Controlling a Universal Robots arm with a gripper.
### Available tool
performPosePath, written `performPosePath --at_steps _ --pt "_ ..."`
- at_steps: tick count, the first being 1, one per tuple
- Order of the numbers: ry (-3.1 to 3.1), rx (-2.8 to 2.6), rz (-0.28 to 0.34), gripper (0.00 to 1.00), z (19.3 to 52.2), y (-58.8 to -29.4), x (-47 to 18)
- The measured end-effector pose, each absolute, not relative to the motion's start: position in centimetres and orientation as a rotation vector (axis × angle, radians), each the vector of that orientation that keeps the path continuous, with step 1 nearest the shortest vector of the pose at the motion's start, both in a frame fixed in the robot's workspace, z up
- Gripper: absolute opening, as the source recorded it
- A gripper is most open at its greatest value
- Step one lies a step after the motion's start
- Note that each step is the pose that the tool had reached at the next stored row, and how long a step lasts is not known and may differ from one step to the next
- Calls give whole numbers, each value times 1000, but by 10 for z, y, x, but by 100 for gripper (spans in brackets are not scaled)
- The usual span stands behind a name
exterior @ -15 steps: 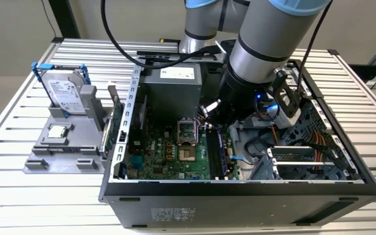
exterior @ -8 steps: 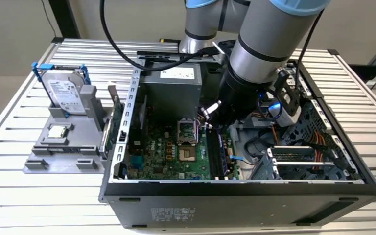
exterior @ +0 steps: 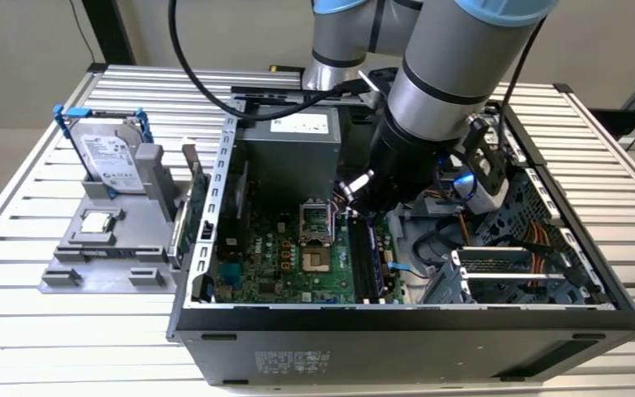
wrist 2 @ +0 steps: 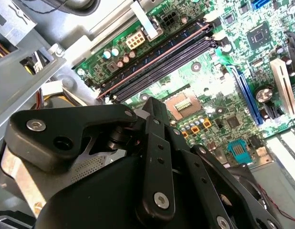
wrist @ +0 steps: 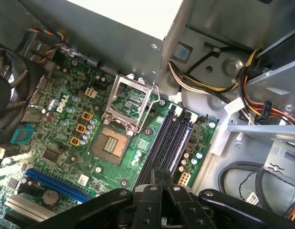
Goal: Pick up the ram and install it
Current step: 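Press down the ram until it locks into place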
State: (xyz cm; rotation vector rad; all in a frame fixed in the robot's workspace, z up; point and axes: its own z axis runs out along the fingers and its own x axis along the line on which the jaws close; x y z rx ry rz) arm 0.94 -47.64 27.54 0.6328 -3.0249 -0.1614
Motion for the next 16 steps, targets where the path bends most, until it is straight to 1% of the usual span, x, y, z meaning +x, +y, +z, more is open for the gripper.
performPosePath --at_steps 16 --pt "-2929 989 -145 0 275 -476 10"
